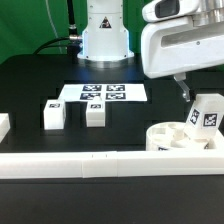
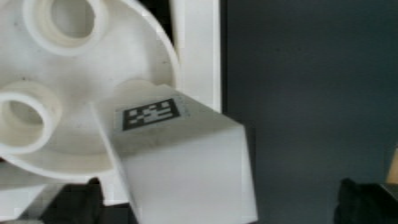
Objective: Assemble stool
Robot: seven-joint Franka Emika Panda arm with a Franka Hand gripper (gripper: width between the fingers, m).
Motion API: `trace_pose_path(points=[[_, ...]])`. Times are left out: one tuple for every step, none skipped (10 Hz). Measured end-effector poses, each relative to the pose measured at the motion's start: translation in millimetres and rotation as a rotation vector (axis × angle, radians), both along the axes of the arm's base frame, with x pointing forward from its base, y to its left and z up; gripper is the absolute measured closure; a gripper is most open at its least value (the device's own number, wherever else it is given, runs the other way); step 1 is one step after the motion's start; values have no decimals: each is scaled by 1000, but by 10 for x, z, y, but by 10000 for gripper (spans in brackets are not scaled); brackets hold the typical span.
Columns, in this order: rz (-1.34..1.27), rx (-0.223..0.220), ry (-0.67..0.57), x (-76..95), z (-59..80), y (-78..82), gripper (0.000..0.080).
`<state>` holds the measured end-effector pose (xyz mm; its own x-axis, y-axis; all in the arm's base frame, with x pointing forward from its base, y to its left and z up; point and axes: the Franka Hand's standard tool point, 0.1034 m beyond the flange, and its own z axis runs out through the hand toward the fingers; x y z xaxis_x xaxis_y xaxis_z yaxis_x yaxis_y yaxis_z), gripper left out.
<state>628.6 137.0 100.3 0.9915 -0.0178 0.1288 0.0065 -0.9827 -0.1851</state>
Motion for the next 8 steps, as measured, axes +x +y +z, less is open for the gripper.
trace_pose_path(points=[[41,-15,-5,-8,-1,19,150],[170,-46,-28,-10,-1,30,150],[267,-61,-45,-8,-4,22,150],[318,-68,-53,-7,-10,10,150],[408,-84,-69,-1,-16,-25,150],[462,-95,-78,0,-17,-35,150],[518,-104,-87,1,-18,-42,150],[594,-120,-98,5,-19,-61,150]])
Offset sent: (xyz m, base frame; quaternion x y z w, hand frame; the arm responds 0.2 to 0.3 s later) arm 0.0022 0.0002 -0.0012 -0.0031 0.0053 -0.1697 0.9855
